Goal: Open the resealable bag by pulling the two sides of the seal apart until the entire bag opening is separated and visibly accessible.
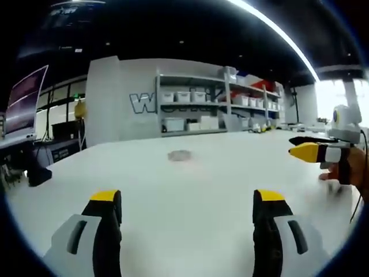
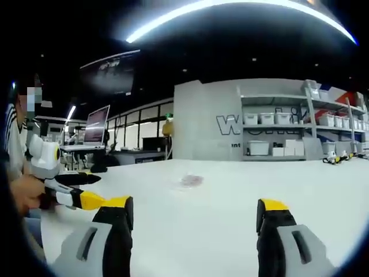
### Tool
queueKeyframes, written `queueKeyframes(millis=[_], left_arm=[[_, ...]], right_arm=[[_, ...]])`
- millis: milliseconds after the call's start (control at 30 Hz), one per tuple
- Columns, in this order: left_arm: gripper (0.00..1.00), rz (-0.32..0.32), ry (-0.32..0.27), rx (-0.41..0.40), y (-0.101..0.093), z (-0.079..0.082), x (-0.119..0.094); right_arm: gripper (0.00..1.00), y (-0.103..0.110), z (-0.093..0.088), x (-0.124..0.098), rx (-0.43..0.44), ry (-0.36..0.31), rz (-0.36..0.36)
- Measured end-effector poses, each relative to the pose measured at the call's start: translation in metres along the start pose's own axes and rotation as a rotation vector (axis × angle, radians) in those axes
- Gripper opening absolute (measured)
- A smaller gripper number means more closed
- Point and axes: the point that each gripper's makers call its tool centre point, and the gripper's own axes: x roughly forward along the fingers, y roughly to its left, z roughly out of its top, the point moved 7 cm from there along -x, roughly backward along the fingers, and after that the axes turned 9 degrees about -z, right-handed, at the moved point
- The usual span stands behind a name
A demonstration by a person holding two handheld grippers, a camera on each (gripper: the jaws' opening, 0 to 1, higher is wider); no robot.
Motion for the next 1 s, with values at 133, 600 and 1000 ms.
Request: queueKeyframes(millis=[133,600,1000], left_arm=[[0.94,-0.002,0.005,0.007,-0.0006,-0.0006,0.0006],[0.93,-0.004,0.008,0.012,-0.0025,-0.0008,-0.0001],[0.90,-0.006,0.005,0.024,-0.0043,-0.0009,-0.0001]], right_arm=[[0.89,0.0008,-0.0009,-0.0005,-0.001,0.002,0.003],[0.85,0.0021,-0.0007,-0.0025,-0.006,0.002,0.013],[0.71,0.0030,-0.0017,-0.0028,-0.013,-0.002,0.032]])
